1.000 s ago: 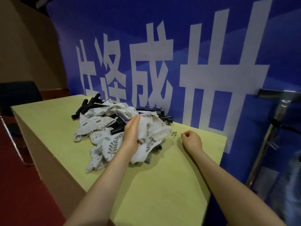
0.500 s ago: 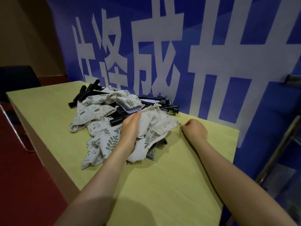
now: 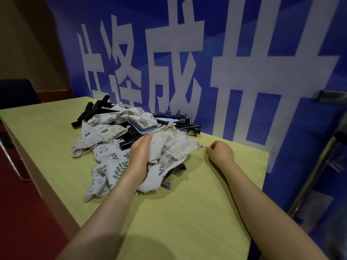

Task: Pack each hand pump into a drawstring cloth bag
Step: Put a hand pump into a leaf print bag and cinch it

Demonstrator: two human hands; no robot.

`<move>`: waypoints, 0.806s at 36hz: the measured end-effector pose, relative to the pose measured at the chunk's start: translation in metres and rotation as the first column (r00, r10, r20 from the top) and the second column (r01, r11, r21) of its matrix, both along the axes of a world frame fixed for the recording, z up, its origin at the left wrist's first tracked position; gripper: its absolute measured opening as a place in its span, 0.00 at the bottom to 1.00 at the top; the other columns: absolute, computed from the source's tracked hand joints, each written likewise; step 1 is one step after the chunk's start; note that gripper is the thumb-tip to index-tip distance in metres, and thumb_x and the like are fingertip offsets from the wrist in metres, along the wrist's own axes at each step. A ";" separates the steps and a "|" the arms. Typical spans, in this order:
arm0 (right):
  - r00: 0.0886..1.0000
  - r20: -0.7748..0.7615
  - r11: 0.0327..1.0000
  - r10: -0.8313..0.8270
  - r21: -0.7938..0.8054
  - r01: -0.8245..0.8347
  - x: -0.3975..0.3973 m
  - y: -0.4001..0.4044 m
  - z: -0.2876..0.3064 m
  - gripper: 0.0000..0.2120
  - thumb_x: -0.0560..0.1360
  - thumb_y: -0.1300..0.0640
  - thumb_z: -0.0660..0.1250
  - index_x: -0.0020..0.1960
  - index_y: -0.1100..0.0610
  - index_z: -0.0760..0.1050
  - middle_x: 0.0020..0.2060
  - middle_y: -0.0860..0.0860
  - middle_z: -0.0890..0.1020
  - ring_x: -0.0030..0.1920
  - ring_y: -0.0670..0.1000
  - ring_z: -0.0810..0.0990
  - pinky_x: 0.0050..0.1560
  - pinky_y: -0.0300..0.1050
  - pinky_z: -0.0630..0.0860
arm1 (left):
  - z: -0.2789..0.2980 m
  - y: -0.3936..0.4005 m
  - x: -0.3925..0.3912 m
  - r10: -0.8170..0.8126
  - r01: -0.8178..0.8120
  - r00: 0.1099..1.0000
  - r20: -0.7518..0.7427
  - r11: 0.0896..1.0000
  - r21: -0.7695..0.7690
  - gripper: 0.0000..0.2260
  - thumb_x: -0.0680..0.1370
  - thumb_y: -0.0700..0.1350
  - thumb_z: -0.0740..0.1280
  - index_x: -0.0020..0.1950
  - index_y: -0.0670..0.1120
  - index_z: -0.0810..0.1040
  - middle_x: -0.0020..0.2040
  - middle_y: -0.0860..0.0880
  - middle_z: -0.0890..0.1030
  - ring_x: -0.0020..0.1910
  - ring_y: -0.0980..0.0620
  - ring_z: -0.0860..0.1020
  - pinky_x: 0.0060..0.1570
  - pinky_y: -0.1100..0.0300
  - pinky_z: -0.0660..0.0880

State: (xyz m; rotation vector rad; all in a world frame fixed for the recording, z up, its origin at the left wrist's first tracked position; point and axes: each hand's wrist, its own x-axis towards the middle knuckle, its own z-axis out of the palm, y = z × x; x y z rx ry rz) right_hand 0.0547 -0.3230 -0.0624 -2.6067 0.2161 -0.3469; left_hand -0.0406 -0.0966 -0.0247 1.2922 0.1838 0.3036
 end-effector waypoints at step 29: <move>0.672 0.738 0.497 0.070 0.558 -0.665 -0.172 0.075 0.094 0.05 0.80 0.59 0.62 0.48 0.54 0.76 0.34 0.45 0.75 0.32 0.41 0.71 0.34 0.34 0.70 | 0.033 0.038 -0.059 -0.097 0.109 0.992 0.085 0.982 -0.154 0.17 0.80 0.48 0.64 0.65 0.41 0.76 0.58 0.41 0.82 0.56 0.44 0.81 0.53 0.51 0.77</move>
